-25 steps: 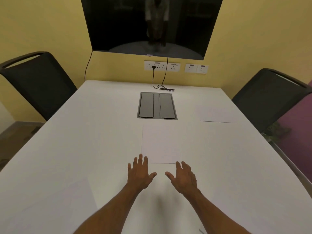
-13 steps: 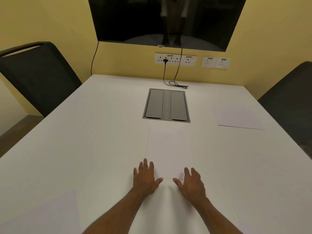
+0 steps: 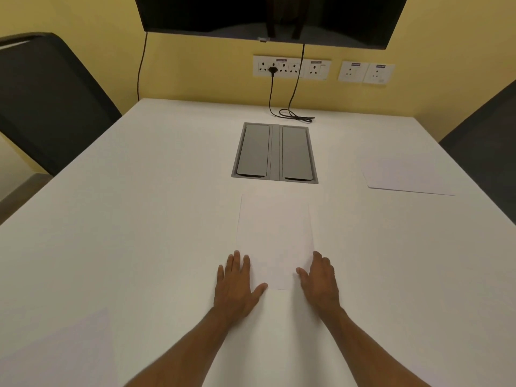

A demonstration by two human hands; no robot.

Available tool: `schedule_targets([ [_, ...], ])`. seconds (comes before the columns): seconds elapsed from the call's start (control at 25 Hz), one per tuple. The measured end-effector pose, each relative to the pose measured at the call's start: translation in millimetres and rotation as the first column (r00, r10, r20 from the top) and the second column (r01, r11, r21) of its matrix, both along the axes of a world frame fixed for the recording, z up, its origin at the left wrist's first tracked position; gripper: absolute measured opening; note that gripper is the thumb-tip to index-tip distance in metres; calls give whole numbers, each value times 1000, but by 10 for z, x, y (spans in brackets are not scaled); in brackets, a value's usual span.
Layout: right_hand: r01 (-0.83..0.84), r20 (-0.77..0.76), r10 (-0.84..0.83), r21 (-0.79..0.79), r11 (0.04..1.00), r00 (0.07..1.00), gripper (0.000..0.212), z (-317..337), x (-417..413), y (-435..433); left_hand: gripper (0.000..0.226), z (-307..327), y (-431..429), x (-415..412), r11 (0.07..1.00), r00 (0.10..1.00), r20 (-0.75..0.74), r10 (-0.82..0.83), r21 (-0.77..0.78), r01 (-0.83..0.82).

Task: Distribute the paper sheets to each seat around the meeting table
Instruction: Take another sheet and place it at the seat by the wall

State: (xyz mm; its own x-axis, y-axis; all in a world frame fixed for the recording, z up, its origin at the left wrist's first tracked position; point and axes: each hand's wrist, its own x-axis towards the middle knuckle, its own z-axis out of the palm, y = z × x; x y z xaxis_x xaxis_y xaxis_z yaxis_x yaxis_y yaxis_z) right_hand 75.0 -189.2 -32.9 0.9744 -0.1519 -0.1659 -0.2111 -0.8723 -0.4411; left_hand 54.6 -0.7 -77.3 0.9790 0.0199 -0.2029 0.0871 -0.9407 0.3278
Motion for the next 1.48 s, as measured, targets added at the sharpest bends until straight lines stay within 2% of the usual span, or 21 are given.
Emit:
schedule_targets([
  [0.12,221,-79,-209,225,949,975,40,51,16,-34,86,-19,46,-219,1000,999,14,-30,5,30],
  [0.28,349,-183,-297,454,820,937,34,115,-113,-119,87,89,125,-582,998,997,-44,-64,-4,64],
  [0.36,402,-251,-314,566,719,915,34,199,-259,-161,88,250,153,-705,993,995,-95,-11,-116,-1],
  [0.44,426,-306,-296,638,641,905,29,333,-426,-200,86,493,190,-798,948,985,-139,102,-285,-139],
  [0.6,399,-309,-252,702,590,917,20,680,-748,-259,73,1026,273,-963,838,957,-138,255,-463,-290],
  [0.72,353,-283,-211,748,562,936,17,1016,-995,-232,47,1473,337,-1155,617,879,-222,423,-639,-459],
  [0.84,292,-243,-162,784,548,956,14,1333,-1277,-140,26,1883,427,-1432,430,767,-281,577,-694,-578],
  [0.92,253,-220,-127,804,538,967,13,1539,-1450,-38,21,2108,532,-1651,349,738,-314,597,-727,-591],
  [1.12,142,-158,-14,841,521,987,11,1988,-1853,488,24,2607,1054,-2369,174,688,-333,645,-813,-556],
  [1.24,60,-123,88,854,517,989,9,2161,-2112,1030,25,2850,1528,-2916,104,643,-321,695,-840,-532],
  [1.48,-102,-61,320,879,466,945,9,2520,-2810,2388,21,3284,2615,-4094,108,513,-195,836,-857,-504],
])
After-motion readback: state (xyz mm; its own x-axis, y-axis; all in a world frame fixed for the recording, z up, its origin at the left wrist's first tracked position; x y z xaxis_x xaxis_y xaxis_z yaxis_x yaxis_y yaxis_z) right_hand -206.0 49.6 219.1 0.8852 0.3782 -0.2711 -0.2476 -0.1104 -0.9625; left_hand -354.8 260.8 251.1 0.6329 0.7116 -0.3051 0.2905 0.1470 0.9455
